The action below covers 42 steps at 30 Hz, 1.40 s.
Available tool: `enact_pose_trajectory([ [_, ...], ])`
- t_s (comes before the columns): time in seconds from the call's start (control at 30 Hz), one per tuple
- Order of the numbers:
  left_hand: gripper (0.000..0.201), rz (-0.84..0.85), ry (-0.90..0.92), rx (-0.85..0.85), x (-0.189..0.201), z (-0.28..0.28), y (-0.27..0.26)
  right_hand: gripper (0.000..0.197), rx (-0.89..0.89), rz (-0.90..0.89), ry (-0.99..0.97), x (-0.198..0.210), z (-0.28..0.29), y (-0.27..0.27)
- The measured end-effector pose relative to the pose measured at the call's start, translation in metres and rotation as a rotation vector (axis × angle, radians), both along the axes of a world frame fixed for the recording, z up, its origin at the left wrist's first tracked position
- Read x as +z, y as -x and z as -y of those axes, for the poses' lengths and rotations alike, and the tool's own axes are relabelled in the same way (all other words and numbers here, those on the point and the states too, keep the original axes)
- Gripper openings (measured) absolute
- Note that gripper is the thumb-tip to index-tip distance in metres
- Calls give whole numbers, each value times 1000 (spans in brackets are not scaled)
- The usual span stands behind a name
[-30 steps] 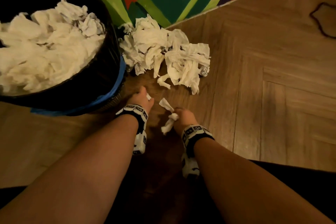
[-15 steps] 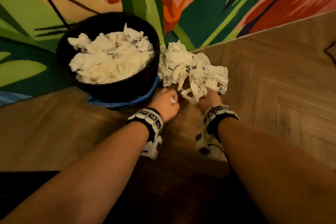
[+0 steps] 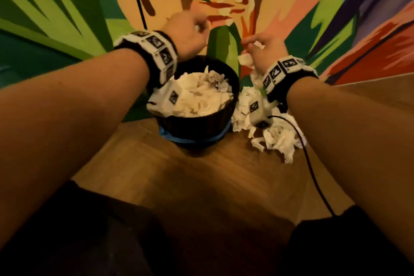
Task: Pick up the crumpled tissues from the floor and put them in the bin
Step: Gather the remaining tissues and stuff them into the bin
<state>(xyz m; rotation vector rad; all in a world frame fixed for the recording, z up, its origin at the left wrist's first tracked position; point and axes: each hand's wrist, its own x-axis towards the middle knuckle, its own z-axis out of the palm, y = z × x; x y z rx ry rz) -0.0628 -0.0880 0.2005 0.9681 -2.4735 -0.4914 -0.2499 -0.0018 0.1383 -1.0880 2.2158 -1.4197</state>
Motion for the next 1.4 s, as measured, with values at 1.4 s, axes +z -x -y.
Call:
enact_pose_trajectory([
  [1.4,42,785,-215,84,-117,9,-33,41,605,-869,-752,-66,1,-73],
])
